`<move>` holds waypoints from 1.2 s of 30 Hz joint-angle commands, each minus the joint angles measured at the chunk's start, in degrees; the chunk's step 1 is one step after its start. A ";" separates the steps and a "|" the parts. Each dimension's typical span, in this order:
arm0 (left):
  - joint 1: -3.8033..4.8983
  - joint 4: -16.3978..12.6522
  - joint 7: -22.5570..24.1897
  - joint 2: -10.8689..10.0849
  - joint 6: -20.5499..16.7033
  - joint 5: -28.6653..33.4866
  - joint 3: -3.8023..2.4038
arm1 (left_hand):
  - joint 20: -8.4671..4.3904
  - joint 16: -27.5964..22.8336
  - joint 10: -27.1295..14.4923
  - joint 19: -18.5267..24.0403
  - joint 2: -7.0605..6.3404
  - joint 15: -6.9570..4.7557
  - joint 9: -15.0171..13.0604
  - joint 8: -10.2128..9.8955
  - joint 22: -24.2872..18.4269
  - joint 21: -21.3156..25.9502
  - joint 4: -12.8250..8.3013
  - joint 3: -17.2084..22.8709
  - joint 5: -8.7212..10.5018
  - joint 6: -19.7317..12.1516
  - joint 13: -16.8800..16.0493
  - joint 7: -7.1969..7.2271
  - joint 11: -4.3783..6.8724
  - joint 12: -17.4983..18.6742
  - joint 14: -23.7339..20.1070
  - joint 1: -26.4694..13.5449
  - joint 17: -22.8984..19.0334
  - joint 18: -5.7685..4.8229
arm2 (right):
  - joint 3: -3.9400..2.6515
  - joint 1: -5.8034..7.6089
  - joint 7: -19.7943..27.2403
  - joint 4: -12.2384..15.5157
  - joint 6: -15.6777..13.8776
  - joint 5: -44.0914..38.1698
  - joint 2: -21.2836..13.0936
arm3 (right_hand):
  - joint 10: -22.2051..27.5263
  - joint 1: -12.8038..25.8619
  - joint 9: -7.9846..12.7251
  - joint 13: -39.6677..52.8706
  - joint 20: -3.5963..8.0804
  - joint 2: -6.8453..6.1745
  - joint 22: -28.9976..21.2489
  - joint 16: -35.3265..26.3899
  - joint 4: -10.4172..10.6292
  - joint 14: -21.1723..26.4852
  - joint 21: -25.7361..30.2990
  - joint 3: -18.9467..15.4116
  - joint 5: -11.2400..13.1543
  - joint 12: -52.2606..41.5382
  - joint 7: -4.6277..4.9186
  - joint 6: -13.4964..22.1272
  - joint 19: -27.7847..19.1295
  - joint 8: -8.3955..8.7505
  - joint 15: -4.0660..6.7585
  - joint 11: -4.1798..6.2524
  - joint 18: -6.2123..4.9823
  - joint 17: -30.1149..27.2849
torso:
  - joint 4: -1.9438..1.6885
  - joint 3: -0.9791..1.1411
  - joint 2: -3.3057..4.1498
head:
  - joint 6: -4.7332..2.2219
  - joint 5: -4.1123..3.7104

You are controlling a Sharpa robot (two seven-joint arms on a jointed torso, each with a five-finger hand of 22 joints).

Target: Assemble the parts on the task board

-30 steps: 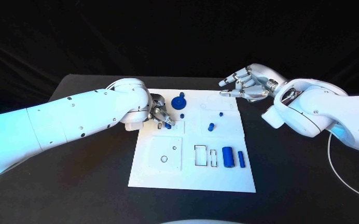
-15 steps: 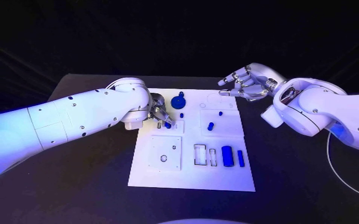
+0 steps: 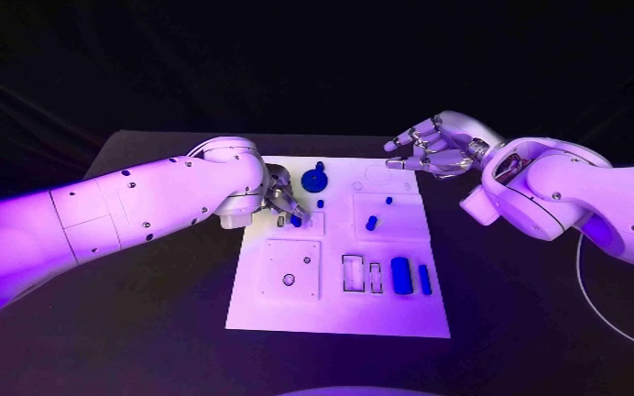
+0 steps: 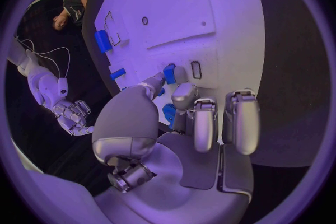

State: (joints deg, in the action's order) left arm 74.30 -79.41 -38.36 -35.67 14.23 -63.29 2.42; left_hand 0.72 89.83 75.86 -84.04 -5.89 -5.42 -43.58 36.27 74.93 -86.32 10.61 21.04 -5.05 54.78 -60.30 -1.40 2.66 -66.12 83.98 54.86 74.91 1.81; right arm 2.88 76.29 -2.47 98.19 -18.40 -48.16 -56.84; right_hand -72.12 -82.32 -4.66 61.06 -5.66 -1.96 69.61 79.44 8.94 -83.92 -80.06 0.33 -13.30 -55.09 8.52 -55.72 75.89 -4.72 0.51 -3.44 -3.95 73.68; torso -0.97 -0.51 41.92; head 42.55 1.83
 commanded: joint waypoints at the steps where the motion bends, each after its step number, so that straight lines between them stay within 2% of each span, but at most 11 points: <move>1: -1.02 0.08 -0.55 0.27 2.91 0.80 0.76 | -0.28 0.17 0.19 -4.12 -0.16 -0.44 0.29 -0.30 10.24 -0.11 0.56 -1.58 0.26 0.38 0.13 0.22 -0.03 0.40 6.02 -0.80 15.09 -0.65 | -0.01 -0.03 0.32 0.10 0.60 -0.12 -0.01 | 0.47 0.44 0.01 -0.06 0.09 -0.03 -0.08 -0.26 0.27 -2.35 0.28 0.13 -0.05 0.37 0.01 -0.24 -0.47 0.28 0.29 0.04 -0.74 -0.07 | 0.00 -0.05 -0.05 | 0.00 0.02; 12: -1.08 0.07 -0.49 0.28 2.08 0.74 0.75 | -0.47 0.17 0.48 -4.20 0.29 -0.62 1.41 0.38 10.41 -0.16 3.38 -8.08 0.25 0.49 0.18 0.44 0.17 0.25 6.02 -0.92 15.09 -0.68 | -0.01 -0.03 0.34 0.05 0.78 -0.05 -0.02 | 0.51 0.46 0.02 -0.12 0.09 -0.04 -0.20 -0.38 0.27 -2.31 0.36 0.11 -0.05 0.43 0.01 -0.22 -0.55 0.29 0.29 0.04 -0.76 -0.21 | -0.01 -0.04 -0.02 | -0.04 -0.07; 30: -1.14 -0.97 -0.48 0.13 0.54 0.62 0.45 | -0.57 0.17 0.84 -4.34 1.69 -0.74 1.86 0.91 10.75 -0.38 3.69 -9.81 0.04 0.67 -0.11 0.61 0.32 -0.12 6.02 1.05 15.09 -0.76 | -0.01 -0.02 0.19 -0.41 1.32 0.02 0.19 | 0.51 0.46 0.02 -0.12 0.09 -0.04 -0.20 -0.38 0.27 -2.31 0.36 0.11 -0.05 0.43 0.01 -0.22 -0.55 0.29 0.29 0.04 -0.76 -0.21 | -0.06 -0.07 -0.03 | -0.08 -0.07; 36: -1.17 -1.06 -0.45 0.04 0.14 0.63 0.39 | -0.60 0.17 0.98 -4.36 2.28 -0.77 2.03 1.08 10.82 -0.41 3.70 -10.21 -0.03 0.72 -0.23 0.67 0.36 -0.25 6.02 1.79 15.09 -0.77 | -0.01 -0.02 0.14 -0.58 1.54 0.03 0.32 | 0.50 0.48 0.02 -0.12 0.09 -0.02 -0.36 -0.48 0.27 -2.28 0.47 0.10 -0.05 0.42 0.01 -0.22 -0.65 0.30 0.29 0.04 -0.80 -0.32 | 0.04 -0.07 -0.02 | 0.03 -0.11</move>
State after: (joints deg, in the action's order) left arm 73.98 -80.10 -38.85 -35.88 12.88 -63.75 2.30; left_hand 0.51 89.83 76.40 -83.83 -4.00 -5.83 -41.62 37.23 74.91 -86.54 14.38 11.22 -5.05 55.29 -60.48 -1.11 2.96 -66.12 83.97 56.31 74.90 1.82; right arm 2.87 76.30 -2.47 97.64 -17.88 -48.07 -56.61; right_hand -72.13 -82.33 -4.66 60.99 -5.45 -1.97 69.30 79.12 8.94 -83.92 -79.78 0.33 -13.30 -54.89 8.52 -55.72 75.69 -4.62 0.51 -3.44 -3.95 73.41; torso -0.98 -0.58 41.89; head 42.52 1.78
